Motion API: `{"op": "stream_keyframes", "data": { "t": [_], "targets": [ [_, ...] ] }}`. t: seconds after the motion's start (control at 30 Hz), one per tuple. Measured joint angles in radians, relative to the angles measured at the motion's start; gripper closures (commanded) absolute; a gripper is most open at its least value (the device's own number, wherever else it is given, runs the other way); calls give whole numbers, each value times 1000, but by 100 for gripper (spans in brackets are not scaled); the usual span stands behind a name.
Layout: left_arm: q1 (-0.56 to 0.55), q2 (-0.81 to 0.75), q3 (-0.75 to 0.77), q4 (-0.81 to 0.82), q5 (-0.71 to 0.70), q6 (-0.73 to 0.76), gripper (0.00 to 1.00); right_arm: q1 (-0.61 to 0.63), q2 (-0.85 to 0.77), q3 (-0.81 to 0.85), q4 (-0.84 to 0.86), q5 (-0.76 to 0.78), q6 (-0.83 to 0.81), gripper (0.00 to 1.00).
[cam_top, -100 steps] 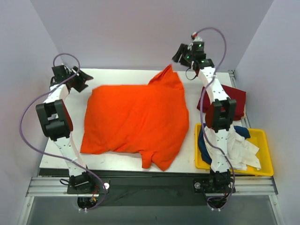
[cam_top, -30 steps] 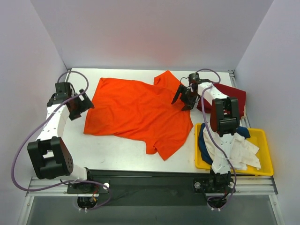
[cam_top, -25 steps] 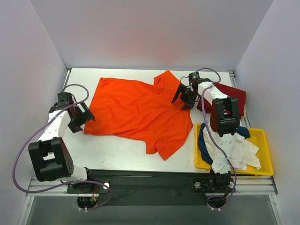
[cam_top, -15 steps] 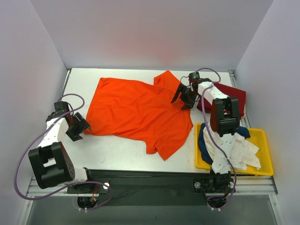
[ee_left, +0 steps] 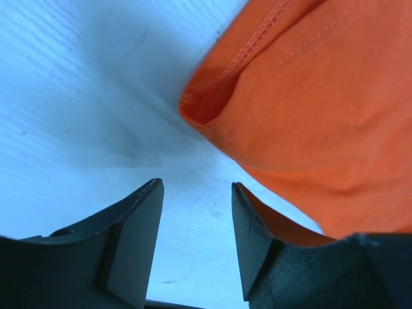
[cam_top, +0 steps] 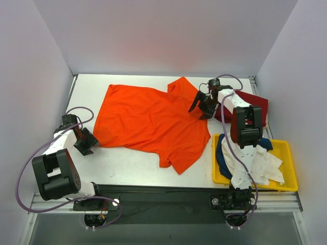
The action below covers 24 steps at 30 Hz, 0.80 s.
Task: Fold and stack the t-shirts
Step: Flatten out the tshirt
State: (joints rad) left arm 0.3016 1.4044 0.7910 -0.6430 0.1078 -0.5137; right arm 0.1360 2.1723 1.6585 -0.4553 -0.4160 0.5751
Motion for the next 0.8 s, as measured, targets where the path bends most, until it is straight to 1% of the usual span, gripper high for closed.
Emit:
{"op": "stream_keyframes", "data": {
  "t": [0.23, 0.3, 0.7, 0.8],
  "targets": [
    [8, 64, 0, 45, -17, 0, 44, -11, 0, -13, -1, -8, -3, 29],
    [13, 78, 0, 56, -25, 0, 46, -16, 0, -17, -2, -10, -3, 29],
    [15, 103, 19, 108, -32, -7, 51, -39, 0, -23, -5, -19, -8, 30],
    [15, 105, 23, 124, -26, -14, 51, -43, 0, -23, -5, -21, -11, 29]
  ]
}}
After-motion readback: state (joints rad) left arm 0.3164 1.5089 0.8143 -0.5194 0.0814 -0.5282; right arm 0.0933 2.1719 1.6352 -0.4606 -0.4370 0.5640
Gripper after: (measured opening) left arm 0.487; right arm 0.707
